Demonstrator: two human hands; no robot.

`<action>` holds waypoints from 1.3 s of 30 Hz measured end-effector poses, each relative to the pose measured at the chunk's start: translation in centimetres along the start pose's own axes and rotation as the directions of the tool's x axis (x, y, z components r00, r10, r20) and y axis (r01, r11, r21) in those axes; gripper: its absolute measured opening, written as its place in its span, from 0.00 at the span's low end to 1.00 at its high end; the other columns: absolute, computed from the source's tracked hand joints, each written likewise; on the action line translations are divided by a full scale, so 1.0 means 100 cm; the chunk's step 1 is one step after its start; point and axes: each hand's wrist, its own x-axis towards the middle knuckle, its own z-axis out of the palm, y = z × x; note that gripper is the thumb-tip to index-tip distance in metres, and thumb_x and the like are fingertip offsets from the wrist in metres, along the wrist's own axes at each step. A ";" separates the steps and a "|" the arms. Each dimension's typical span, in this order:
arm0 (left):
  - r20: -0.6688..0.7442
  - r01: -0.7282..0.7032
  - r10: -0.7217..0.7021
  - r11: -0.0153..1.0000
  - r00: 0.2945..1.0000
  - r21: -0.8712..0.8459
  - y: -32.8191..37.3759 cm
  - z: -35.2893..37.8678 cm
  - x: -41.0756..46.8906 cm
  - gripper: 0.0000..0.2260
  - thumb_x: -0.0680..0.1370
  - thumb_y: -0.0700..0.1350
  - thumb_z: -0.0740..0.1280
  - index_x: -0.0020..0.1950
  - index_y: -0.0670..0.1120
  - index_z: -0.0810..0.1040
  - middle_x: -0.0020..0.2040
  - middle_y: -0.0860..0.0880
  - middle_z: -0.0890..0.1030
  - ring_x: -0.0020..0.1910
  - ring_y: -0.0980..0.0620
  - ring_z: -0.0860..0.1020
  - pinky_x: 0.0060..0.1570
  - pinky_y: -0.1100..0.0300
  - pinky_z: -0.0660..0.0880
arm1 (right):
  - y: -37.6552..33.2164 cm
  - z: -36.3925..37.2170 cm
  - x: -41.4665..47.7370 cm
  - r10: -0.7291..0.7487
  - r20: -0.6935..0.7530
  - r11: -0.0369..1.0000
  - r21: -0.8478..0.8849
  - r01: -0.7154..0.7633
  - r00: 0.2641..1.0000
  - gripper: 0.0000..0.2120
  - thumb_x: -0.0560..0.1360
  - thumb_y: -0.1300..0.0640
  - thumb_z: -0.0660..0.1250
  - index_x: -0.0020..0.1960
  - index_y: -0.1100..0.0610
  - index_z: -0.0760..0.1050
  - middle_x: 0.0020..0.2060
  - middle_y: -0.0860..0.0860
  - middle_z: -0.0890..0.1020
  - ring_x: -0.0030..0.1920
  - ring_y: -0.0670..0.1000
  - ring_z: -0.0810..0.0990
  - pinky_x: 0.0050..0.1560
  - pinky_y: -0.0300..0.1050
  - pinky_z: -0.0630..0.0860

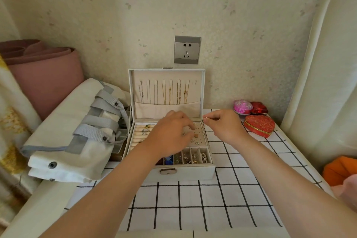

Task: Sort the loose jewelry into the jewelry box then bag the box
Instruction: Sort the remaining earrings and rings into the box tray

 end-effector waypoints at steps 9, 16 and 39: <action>0.107 -0.030 0.011 0.983 0.994 0.182 -0.007 0.023 0.016 0.18 0.81 0.56 0.56 0.69 0.57 0.75 0.67 0.51 0.72 0.67 0.50 0.64 0.65 0.46 0.67 | 0.006 0.008 0.011 -0.088 -0.031 0.986 -0.144 0.083 0.996 0.05 0.75 0.57 0.72 0.48 0.52 0.86 0.40 0.44 0.84 0.41 0.38 0.79 0.43 0.28 0.71; -0.010 0.054 -0.055 0.996 0.998 -0.069 -0.011 0.003 0.019 0.17 0.81 0.44 0.61 0.70 0.54 0.74 0.68 0.53 0.73 0.69 0.53 0.65 0.70 0.53 0.62 | 0.004 0.012 0.015 -0.087 -0.046 0.992 -0.099 0.082 0.995 0.06 0.75 0.56 0.73 0.52 0.52 0.85 0.41 0.42 0.83 0.42 0.37 0.79 0.43 0.27 0.70; 0.130 0.106 -0.125 0.983 0.984 0.147 -0.030 -0.002 0.011 0.16 0.80 0.47 0.62 0.68 0.52 0.76 0.65 0.50 0.75 0.65 0.49 0.68 0.64 0.50 0.69 | -0.018 0.029 0.009 -0.421 0.237 0.645 -0.601 0.472 0.876 0.10 0.77 0.54 0.69 0.57 0.47 0.83 0.53 0.46 0.82 0.52 0.51 0.80 0.46 0.44 0.73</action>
